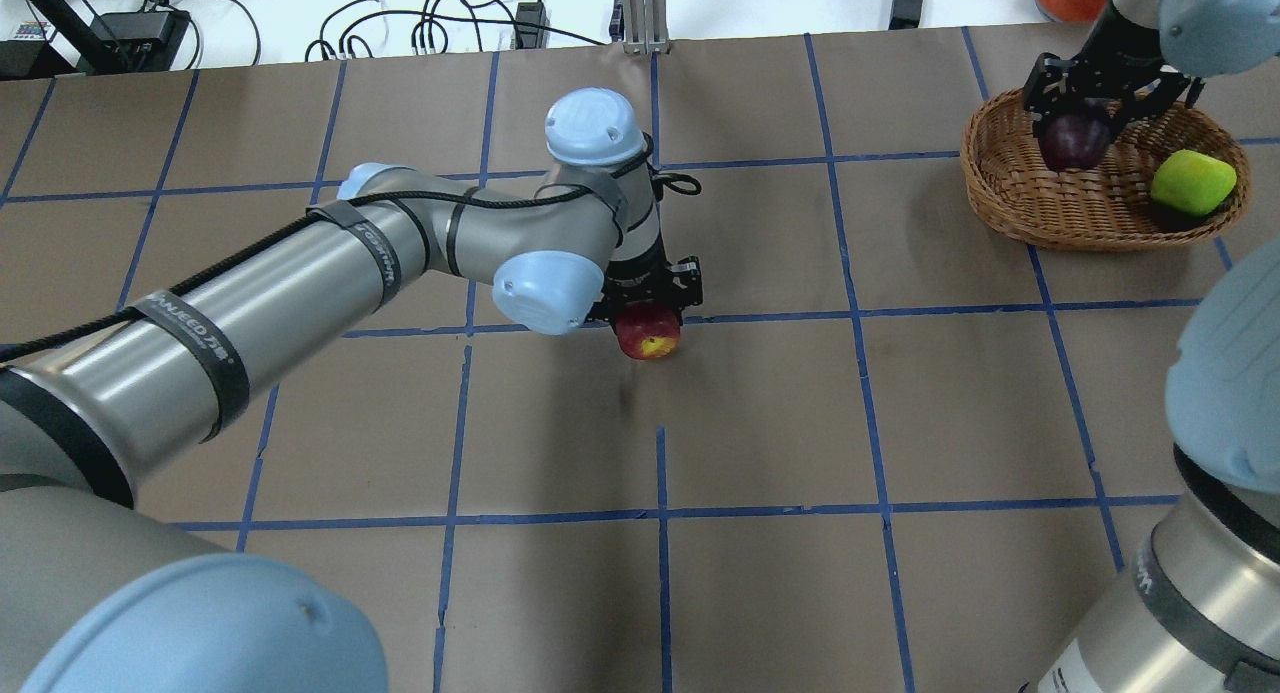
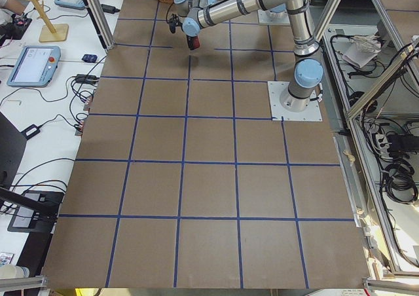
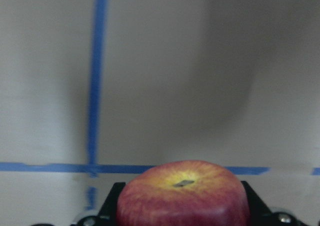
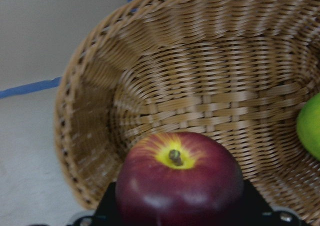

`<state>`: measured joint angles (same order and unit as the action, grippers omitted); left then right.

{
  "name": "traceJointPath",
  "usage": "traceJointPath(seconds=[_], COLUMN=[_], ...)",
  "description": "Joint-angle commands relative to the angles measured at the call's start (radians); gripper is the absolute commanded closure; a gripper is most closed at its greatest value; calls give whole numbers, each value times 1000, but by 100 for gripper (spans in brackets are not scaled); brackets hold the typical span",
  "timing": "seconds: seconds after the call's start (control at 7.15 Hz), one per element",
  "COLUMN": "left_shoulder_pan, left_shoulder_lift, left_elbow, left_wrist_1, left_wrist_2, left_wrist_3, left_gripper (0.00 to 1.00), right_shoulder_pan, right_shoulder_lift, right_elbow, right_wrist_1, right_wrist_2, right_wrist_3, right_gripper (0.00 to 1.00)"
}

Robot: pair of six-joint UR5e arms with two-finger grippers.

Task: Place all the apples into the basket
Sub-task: 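Drop the dark red apple into the basket while the left sets down the red-yellow apple, then move the right gripper to the red-yellow apple while the left gripper withdraws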

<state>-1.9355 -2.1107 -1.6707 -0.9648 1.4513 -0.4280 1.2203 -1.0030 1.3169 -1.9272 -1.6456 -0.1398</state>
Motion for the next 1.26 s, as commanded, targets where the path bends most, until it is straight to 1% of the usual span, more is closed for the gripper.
traceJointPath(seconds=[0.0,0.14,0.28,0.42,0.56,0.7,0.84,0.98,1.12], left_shoulder_pan=[-22,4,54,117,180,244,275,294,308], left_shoulder_lift=[-12,18,52,101,188,269,340,404,461], left_elbow=[-57,-47,-46,-32,4,58,83,83,88], left_wrist_1=[136,115,79,-1,-188,-400,-531,-570,-601], left_wrist_2=[12,14,11,3,1,9,14,15,17], left_wrist_3=[-20,-20,-2,55,148,254,290,319,321], left_gripper=[3,0,0,0,0,0,0,0,0], right_shoulder_pan=[-54,-54,-42,6,96,202,325,437,529], right_shoulder_lift=[58,46,12,-50,-99,-109,-106,-91,-62], right_elbow=[4,-4,-2,1,7,8,8,11,30], right_wrist_1=[-131,-112,-61,29,136,190,194,194,180], right_wrist_2=[-60,-65,-59,-15,40,112,147,154,171], right_wrist_3=[-50,-44,-40,-37,24,193,348,449,506], right_gripper=[1,0,0,0,0,0,0,0,0])
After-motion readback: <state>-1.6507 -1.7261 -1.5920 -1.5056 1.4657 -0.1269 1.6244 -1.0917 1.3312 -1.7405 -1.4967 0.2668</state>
